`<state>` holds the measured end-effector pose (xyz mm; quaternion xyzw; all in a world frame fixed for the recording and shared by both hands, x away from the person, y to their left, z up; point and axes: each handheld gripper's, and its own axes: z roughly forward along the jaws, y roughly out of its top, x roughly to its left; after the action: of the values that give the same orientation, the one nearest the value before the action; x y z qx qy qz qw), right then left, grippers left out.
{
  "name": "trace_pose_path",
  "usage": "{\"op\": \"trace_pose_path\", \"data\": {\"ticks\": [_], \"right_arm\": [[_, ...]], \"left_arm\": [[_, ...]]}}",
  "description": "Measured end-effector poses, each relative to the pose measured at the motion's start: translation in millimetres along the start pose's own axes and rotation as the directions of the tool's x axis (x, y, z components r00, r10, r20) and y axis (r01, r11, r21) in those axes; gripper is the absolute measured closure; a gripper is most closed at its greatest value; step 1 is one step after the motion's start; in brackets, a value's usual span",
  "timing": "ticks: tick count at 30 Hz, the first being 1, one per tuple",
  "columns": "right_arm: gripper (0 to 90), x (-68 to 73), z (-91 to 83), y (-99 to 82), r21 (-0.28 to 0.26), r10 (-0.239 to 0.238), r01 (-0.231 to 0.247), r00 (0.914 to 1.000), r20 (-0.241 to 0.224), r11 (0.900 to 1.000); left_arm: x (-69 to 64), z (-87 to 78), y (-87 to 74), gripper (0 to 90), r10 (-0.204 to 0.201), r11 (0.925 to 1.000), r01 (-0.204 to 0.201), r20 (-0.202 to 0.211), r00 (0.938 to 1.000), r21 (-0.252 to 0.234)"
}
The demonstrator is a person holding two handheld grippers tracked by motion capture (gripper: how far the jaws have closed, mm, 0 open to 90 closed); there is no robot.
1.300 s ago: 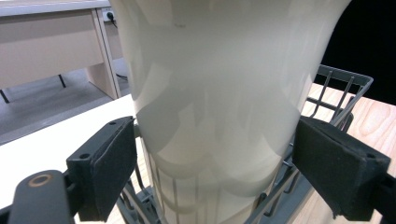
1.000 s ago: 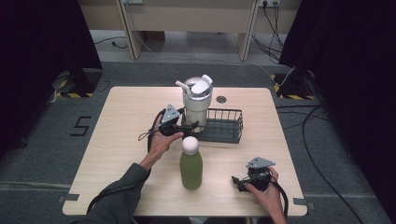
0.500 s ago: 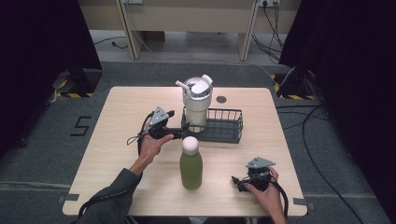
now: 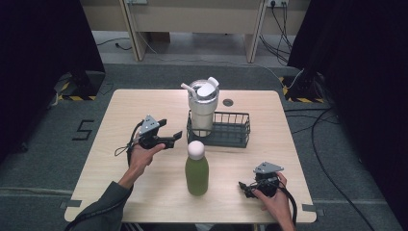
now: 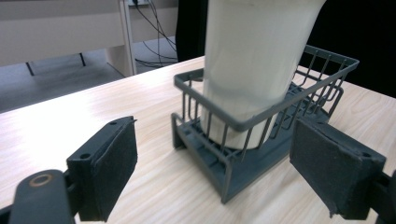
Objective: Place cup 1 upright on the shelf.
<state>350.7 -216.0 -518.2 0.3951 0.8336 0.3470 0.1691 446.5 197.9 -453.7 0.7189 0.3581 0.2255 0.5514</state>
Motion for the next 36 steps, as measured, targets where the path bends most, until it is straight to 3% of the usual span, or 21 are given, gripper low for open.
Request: {"op": "trace_pose_path", "data": {"ticks": [16, 20, 21, 22, 24, 28, 30, 36], "right_arm": [[7.8, 0.3, -0.1, -0.1, 0.001, -0.002, 0.002, 1.0000, 0.006, 1.0000], [7.8, 0.4, -0.2, -0.1, 0.001, -0.001, 0.001, 1.0000, 0.008, 1.0000], [7.8, 0.5, -0.3, -0.1, 0.001, -0.001, 0.001, 1.0000, 0.008, 1.0000], [7.9, 0.5, -0.3, -0.2, 0.001, -0.001, 0.001, 1.0000, 0.008, 1.0000], [7.8, 0.6, -0.3, -0.2, 0.001, -0.002, 0.002, 1.0000, 0.007, 1.0000], [7.9, 0.6, -0.3, -0.2, 0.001, -0.002, 0.002, 1.0000, 0.007, 1.0000], [7.8, 0.6, -0.3, -0.2, 0.001, -0.002, 0.002, 1.0000, 0.007, 1.0000], [7.8, 0.6, -0.3, -0.2, 0.001, -0.003, 0.003, 1.0000, 0.007, 1.0000]], "left_arm": [[7.1, -37.7, -20.9, 14.8, -0.044, 0.9990, 0.044, 0.021, 0.9988, 0.010], [4.2, -42.7, -24.7, 14.8, -0.030, 0.9994, 0.030, 0.023, 0.9993, 0.019], [2.7, -43.8, -26.0, 14.8, -0.021, 0.9995, 0.021, 0.025, 0.9995, 0.024], [0.0, -46.0, -29.6, 14.8, 0.011, 0.9989, -0.013, 0.029, 0.9995, 0.046], [-2.6, -48.8, -35.3, 14.8, 0.015, 0.9980, -0.017, 0.034, 0.9993, 0.061], [-4.5, -53.6, -46.0, 14.8, 0.020, 0.9956, -0.023, 0.038, 0.9991, 0.091], [-4.3, -57.5, -57.2, 14.8, 0.004, 0.9924, -0.010, 0.053, 0.9986, 0.122], [-3.1, -63.5, -69.3, 14.8, 0.000, 0.9895, -0.007, 0.049, 0.9988, 0.144]]}}
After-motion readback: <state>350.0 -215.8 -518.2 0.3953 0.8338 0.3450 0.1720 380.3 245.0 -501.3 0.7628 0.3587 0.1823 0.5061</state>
